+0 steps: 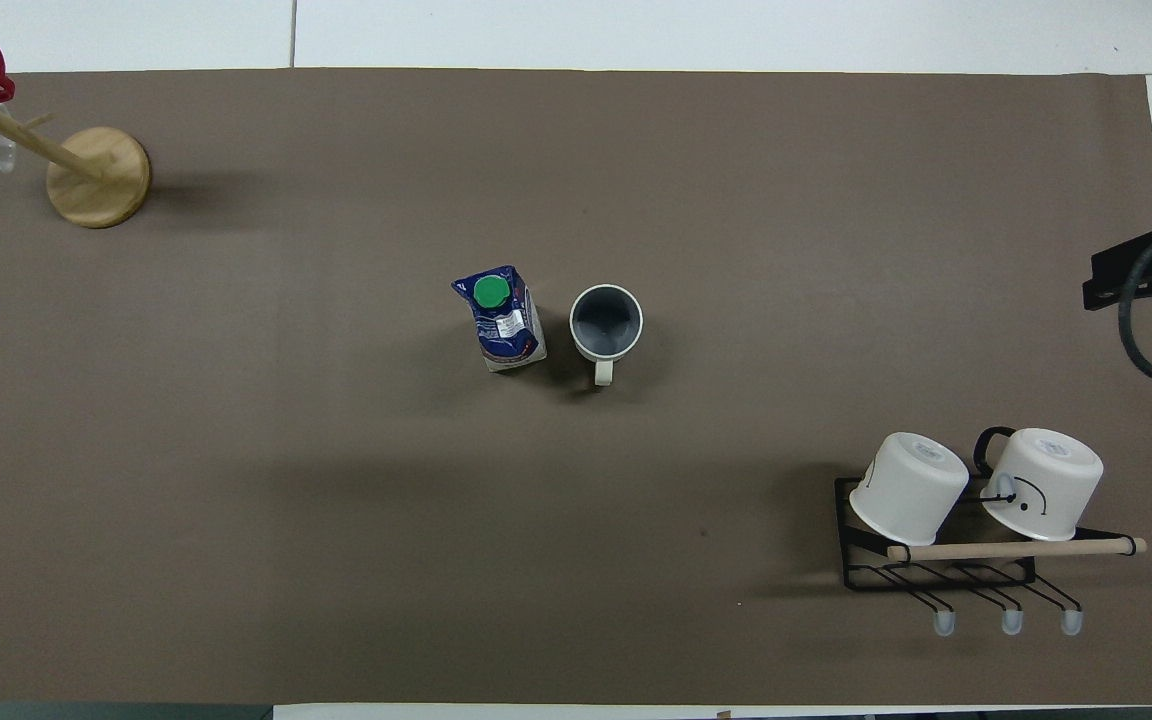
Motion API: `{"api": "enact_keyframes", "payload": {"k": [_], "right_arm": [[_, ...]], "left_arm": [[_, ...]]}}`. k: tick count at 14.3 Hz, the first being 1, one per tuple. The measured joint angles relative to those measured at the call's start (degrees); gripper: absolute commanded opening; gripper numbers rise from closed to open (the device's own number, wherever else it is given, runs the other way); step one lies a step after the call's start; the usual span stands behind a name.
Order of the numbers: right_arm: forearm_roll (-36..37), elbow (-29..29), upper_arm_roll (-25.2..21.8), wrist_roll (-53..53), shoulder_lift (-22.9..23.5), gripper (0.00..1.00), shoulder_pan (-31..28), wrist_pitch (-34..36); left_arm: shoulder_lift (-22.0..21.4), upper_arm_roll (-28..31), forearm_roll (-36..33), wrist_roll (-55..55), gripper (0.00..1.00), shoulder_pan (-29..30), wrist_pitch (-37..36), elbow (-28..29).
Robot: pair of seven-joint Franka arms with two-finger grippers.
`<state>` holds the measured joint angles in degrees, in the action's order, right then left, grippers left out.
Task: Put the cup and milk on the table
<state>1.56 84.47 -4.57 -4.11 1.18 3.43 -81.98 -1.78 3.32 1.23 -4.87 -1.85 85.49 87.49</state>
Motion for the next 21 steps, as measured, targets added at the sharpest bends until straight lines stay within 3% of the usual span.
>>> {"api": "enact_keyframes", "payload": {"k": [21], "right_arm": [[-0.01, 0.14, -0.07, 3.39, 0.0, 1.0, 0.0, 0.27]], "left_arm": [[0.0, -0.06, 0.0, 0.0, 1.0, 0.02, -0.12, 0.0]]}}
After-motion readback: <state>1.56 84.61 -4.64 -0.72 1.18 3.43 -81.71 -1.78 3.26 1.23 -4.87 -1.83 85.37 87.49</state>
